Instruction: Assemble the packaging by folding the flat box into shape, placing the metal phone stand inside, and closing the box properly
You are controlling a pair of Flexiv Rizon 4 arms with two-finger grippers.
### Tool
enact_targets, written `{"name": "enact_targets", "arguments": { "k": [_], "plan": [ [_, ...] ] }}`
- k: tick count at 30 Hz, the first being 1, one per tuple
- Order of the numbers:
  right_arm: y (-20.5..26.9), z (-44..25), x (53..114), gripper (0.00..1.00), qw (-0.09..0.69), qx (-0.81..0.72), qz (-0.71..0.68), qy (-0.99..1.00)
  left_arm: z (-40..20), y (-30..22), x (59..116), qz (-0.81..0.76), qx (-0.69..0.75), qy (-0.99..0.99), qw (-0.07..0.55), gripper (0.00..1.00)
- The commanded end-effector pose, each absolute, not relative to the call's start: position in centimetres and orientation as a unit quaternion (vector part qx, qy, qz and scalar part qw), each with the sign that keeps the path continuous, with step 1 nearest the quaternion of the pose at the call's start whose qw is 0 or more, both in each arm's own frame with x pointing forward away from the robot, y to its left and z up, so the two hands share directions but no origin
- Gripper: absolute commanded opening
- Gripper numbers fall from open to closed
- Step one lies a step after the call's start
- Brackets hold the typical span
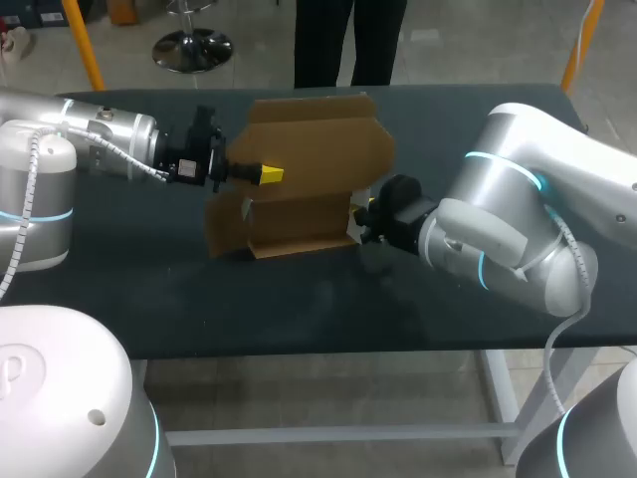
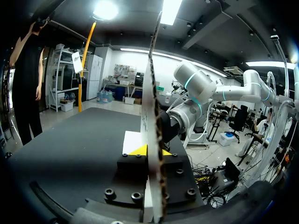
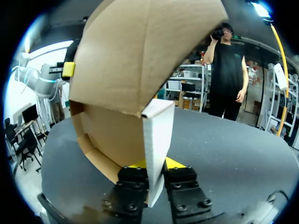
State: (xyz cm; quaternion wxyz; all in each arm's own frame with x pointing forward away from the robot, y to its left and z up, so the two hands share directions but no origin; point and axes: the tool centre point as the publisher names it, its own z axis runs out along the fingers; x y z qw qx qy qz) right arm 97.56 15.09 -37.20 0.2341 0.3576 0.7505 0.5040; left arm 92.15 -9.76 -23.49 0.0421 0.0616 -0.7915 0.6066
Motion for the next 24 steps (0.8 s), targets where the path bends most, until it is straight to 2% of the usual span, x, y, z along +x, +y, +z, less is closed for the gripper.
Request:
{"name": "enact_targets", "arguments": {
  "k": [1,2,12,14,16,17,24],
  "plan": [
    [16.9,-37.3,97.8,0.02,0.375,0.454,0.411,0.696,-23.8,-10.3,92.3,0.606,0.061,-0.792,0.043,0.00],
    [16.9,-37.3,97.9,0.00,0.375,0.456,0.409,0.696,-23.8,-10.3,92.3,0.606,0.061,-0.792,0.043,0.00],
    [16.9,-36.9,97.8,0.00,0.376,0.459,0.411,0.692,-23.3,-10.2,92.2,0.600,0.051,-0.797,0.037,0.00],
    [16.9,-36.8,97.7,0.00,0.372,0.457,0.418,0.691,-22.4,-10.2,92.0,0.588,0.035,-0.807,0.027,0.42],
    [16.7,-36.7,97.7,0.00,0.364,0.456,0.429,0.689,-21.4,-9.8,91.7,0.589,0.024,-0.807,0.016,0.96],
    [16.7,-36.6,97.7,0.00,0.362,0.456,0.432,0.689,-21.0,-9.5,91.5,0.588,0.020,-0.808,0.011,1.00],
    [15.9,-36.2,97.7,0.00,0.343,0.452,0.453,0.687,-18.2,-7.3,90.0,0.570,-0.015,-0.821,-0.022,1.00]
  ]
}}
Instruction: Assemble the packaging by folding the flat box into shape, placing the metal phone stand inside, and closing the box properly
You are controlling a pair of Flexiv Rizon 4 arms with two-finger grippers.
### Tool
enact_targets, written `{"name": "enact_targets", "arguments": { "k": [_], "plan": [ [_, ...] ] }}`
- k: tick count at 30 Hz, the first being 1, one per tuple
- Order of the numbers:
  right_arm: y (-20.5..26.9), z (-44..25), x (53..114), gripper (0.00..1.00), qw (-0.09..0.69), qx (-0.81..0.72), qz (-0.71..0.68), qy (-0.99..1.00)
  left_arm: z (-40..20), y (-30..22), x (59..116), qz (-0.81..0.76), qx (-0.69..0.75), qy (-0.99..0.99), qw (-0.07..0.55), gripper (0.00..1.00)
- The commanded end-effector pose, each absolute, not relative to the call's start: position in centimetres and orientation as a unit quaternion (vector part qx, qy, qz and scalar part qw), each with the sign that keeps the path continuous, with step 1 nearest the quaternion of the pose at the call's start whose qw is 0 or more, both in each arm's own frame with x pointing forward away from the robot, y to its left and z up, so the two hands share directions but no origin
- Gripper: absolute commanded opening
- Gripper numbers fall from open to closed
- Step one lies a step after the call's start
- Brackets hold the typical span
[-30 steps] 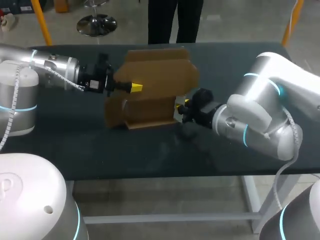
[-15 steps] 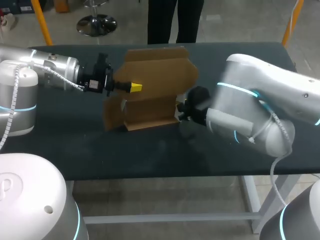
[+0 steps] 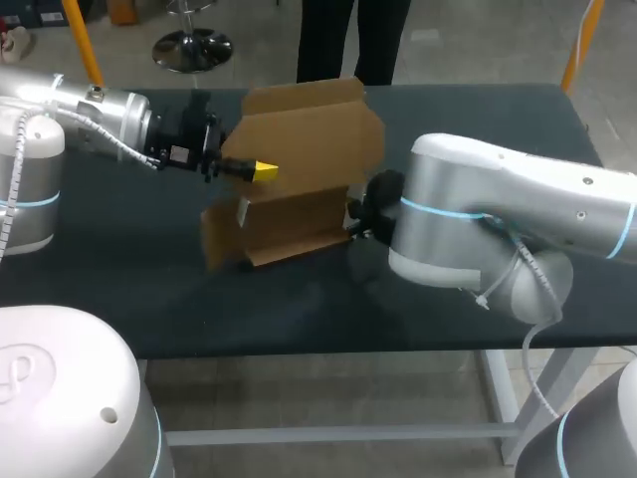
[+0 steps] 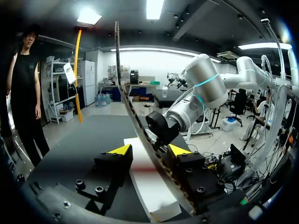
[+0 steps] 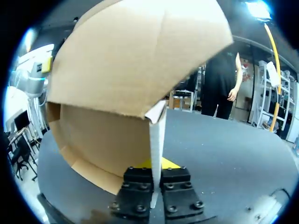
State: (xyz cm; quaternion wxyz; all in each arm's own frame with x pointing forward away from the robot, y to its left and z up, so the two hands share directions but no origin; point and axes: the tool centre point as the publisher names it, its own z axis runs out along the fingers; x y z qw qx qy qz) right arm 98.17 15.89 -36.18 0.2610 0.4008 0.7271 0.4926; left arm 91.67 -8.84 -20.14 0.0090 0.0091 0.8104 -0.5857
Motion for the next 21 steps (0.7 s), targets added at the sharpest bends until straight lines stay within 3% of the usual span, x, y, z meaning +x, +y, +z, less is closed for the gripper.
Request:
{"name": "enact_targets", "arguments": {
  "k": [1,21],
  "plan": [
    [15.8,-36.0,97.7,0.00,0.337,0.452,0.459,0.687,-17.8,-7.1,89.7,-0.568,0.020,0.823,0.026,1.00],
    [12.9,-35.0,97.3,0.00,0.228,0.442,0.509,0.702,-16.5,-1.9,85.5,-0.507,-0.014,0.859,0.070,1.00]
  ]
}}
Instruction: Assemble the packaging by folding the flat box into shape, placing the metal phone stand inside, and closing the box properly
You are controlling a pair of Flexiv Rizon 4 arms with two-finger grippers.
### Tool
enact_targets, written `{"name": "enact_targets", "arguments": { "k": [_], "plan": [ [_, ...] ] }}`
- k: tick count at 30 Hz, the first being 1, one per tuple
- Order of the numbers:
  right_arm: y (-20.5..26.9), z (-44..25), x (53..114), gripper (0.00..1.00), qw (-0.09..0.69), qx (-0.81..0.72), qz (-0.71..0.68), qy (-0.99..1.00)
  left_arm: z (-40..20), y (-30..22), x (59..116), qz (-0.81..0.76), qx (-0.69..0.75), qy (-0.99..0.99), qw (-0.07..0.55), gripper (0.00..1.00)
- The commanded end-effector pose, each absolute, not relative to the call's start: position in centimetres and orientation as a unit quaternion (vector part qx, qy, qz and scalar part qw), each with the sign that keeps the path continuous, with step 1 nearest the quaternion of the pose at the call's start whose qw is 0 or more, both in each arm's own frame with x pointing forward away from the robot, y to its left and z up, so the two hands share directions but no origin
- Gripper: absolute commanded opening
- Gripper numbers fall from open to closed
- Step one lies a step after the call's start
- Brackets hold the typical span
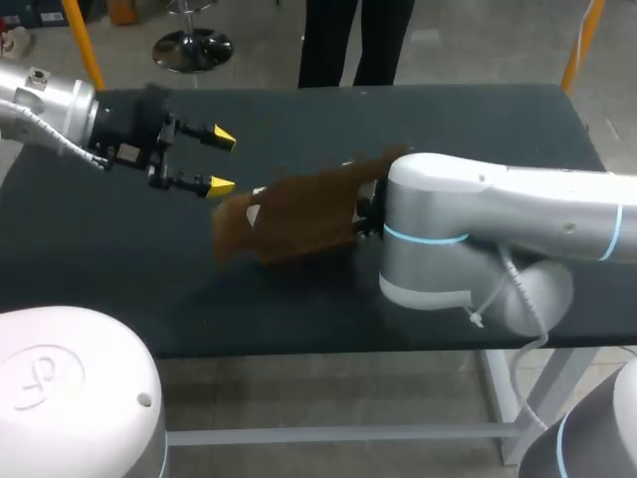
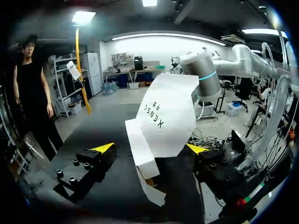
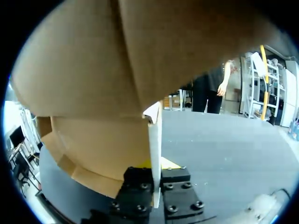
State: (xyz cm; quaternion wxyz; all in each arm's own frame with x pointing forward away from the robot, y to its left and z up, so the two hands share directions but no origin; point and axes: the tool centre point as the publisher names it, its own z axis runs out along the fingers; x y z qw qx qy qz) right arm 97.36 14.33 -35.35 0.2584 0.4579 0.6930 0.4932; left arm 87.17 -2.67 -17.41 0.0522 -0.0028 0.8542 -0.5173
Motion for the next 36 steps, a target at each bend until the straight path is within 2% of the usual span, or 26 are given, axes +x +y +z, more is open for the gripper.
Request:
{"name": "enact_targets", "arguments": {
  "k": [1,13,25,27,36],
  "plan": [
    [12.8,-34.9,97.2,0.00,0.226,0.441,0.510,0.703,-16.4,-1.8,85.3,-0.506,-0.014,0.860,0.070,1.00],
    [11.7,-34.9,95.9,0.00,0.160,0.413,0.547,0.710,-15.3,-0.7,82.8,-0.454,-0.005,0.887,0.086,1.00],
    [11.5,-35.1,94.8,0.00,0.096,0.388,0.548,0.735,-16.1,0.0,81.5,-0.402,0.010,0.914,0.050,1.00],
    [11.5,-35.2,94.6,0.00,0.073,0.381,0.550,0.739,-16.3,0.2,81.3,-0.402,0.013,0.915,0.030,1.00],
    [11.5,-35.9,94.4,0.00,-0.032,0.368,0.535,0.760,-16.3,0.2,81.3,-0.402,0.013,0.915,0.030,1.00]
  ]
}}
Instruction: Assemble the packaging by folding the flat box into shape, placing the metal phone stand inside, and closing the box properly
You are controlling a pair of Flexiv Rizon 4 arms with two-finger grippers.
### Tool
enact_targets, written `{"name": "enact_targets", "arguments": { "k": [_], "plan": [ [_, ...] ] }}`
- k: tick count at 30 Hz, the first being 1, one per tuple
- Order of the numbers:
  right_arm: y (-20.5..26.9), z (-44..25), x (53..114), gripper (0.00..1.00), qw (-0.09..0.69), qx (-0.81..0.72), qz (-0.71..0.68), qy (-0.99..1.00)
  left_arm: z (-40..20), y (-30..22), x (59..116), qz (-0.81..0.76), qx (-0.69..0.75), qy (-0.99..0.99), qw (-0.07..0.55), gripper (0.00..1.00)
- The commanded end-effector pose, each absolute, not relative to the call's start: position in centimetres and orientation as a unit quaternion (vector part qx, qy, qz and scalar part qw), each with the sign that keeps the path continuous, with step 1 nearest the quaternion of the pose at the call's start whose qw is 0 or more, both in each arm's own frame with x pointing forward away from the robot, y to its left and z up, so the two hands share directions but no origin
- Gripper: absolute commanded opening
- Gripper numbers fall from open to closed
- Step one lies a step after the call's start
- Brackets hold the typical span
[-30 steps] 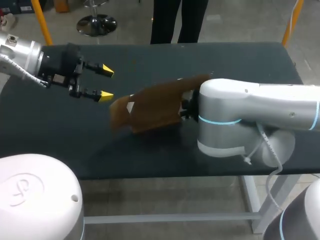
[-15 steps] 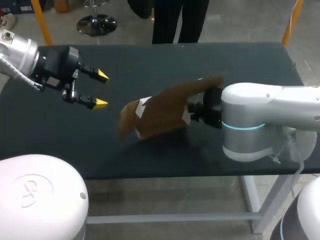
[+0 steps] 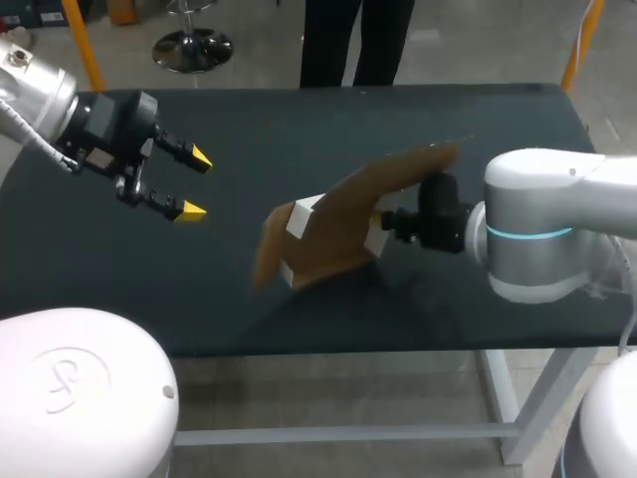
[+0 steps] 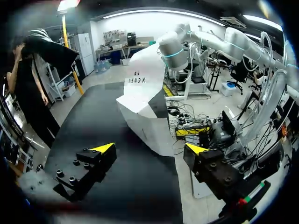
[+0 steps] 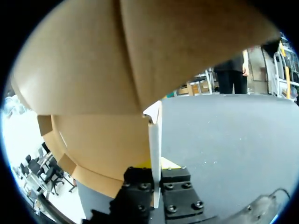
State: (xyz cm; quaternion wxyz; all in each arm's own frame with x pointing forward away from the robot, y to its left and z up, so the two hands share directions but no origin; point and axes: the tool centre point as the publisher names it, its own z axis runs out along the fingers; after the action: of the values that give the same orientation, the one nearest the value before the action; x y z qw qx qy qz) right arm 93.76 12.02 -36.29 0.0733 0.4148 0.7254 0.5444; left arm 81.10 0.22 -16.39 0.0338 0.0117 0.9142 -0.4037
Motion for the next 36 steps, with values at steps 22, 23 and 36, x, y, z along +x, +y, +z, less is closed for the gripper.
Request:
{"name": "enact_targets", "arguments": {
  "k": [22,23,36],
  "plan": [
    [9.7,-36.3,94.5,0.00,-0.052,0.402,0.479,0.779,-18.0,1.3,81.4,-0.360,-0.005,0.932,0.045,1.00],
    [9.5,-36.3,94.6,0.00,-0.055,0.405,0.473,0.780,-18.1,1.4,81.4,-0.355,-0.009,0.934,0.048,1.00],
    [8.4,-36.7,94.4,0.00,-0.080,0.448,0.391,0.800,-20.4,1.8,81.9,-0.319,-0.005,0.946,0.064,1.00]
  ]
}}
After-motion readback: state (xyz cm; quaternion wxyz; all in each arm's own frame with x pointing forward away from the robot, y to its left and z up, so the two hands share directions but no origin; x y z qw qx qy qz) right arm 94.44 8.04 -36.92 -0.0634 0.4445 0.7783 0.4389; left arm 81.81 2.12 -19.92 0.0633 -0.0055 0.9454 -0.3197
